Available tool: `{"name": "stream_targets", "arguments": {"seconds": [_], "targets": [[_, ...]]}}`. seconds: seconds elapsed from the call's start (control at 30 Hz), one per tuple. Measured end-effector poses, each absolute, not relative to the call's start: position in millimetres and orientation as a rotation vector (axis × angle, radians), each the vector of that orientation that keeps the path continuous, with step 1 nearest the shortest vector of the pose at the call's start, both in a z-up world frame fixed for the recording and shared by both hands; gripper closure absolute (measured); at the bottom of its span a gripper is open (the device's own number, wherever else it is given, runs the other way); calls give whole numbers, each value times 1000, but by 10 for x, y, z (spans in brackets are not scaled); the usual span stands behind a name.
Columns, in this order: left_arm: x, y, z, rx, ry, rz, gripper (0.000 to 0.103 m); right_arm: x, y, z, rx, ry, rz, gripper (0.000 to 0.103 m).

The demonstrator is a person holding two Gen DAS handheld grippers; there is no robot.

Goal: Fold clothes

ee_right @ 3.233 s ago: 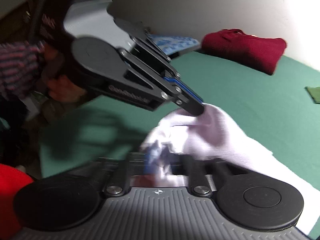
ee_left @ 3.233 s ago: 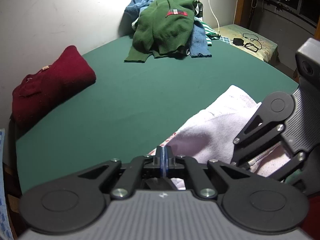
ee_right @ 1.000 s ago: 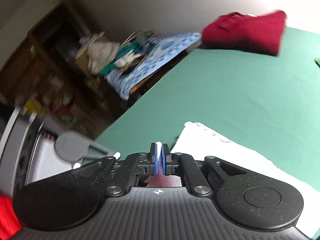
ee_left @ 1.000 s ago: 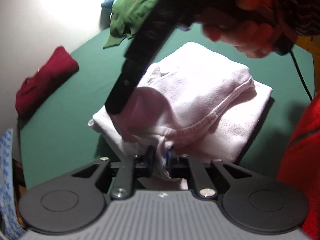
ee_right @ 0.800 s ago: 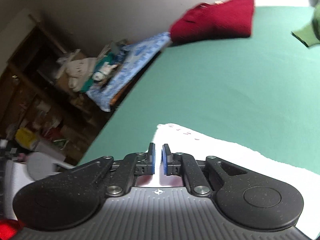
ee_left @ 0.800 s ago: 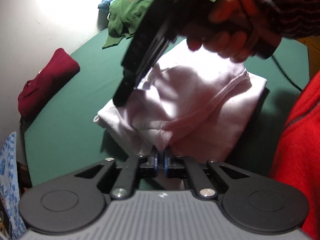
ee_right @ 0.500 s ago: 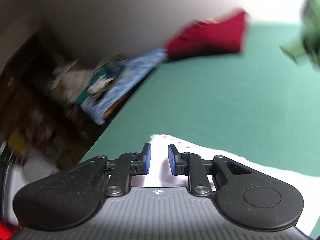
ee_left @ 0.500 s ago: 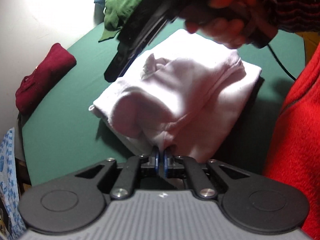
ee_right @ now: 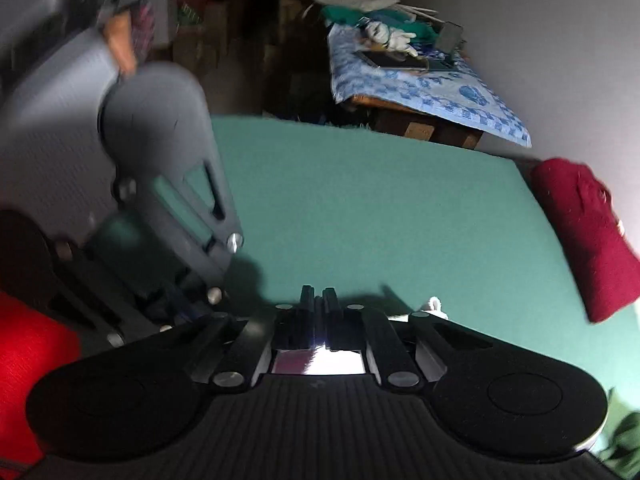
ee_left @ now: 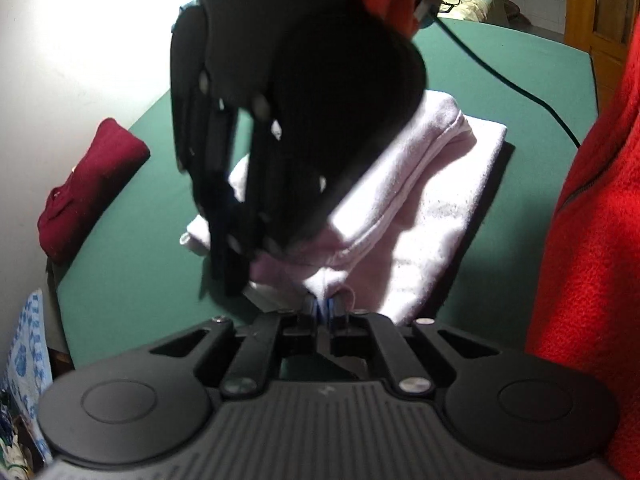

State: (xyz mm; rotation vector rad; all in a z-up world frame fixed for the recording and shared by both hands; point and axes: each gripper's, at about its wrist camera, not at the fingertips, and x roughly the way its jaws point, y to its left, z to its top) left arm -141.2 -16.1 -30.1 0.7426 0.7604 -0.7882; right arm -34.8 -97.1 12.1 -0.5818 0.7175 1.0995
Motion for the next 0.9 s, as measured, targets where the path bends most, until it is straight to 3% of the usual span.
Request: {"name": "stream_targets", "arguments": {"seconds": [0.13,0.3,0.47,0.5,0.6,0.67,0.9], "targets": [[-1428,-153,-354,721,774,-788,102,-91,-1228,199,-256,797,990,99],[-1449,-139,-399,712,789,-789,102,162,-1600,-151,112,924,759,99],[-1491,-126,-387,714,815,-799,103,121,-1866,-309,270,898,679,93],[-1481,-116,-391,709,822,-799,103,52,-1916,-241,270,862,653,89],[-1470,-73,-356,685,837,-801,102,-182,-2094,-40,288,769,628,64],[-1477,-22,-314,669,839,-803,101,-329,-2139,32,259,753,678,63],[-1377,-17,-137,616,801,-803,83,-438,-1541,97,-71,712,759,62]]}}
